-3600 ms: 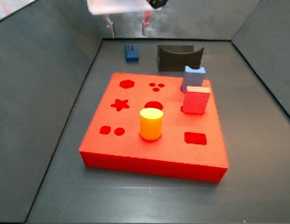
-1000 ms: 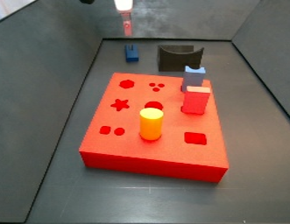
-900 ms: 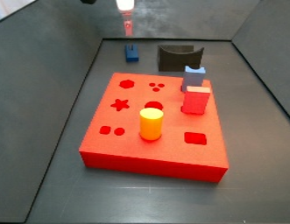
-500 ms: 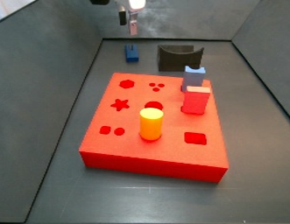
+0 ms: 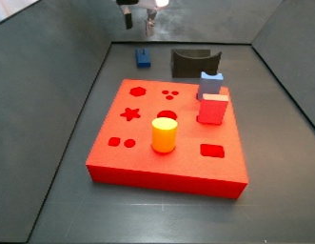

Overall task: Pick up the square-circle object. Move up. Rotate the square-circle object. Place the square-circle object on the fixture. Regrasp the square-circle object. Move to above the board. Insert the square-circle object.
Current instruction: Rotate the square-circle object.

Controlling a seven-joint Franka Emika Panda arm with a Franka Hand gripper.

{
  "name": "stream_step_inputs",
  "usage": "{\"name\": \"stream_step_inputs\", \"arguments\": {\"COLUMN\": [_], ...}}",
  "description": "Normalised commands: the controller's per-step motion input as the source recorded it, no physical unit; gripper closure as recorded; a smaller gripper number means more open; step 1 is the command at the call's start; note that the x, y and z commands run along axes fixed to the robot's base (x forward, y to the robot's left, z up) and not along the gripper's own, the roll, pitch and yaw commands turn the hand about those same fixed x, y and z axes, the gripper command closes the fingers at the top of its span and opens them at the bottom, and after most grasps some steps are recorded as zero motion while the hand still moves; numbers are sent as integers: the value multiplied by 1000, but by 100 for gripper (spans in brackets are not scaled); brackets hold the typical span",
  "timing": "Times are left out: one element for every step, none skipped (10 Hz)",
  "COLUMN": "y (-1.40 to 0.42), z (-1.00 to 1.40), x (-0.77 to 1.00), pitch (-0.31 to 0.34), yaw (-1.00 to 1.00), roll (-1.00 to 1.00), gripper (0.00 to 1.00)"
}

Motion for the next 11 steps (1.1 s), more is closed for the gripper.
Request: {"name": "stream_step_inputs", "arguments": {"y": [-2,-2,-2,-2,-2,-2,-2,-2,-2,-2,-2], "z": [-31,-30,-30,-30,-30,-30,-30,-30,-30,-29,-29], "x": [23,23,23,23,23,23,23,23,23,23,23], "pitch": [2,3,3,3,3,4,5,5,7,7,7], "yaw": [1000,1000,1000,1000,1000,1000,1000,1000,933,622,414], "roll": [-2,-2,-2,-2,-2,-3,-3,-4,-5,-5,-5], "gripper": [0,0,0,0,0,0,0,0,0,0,0]}}
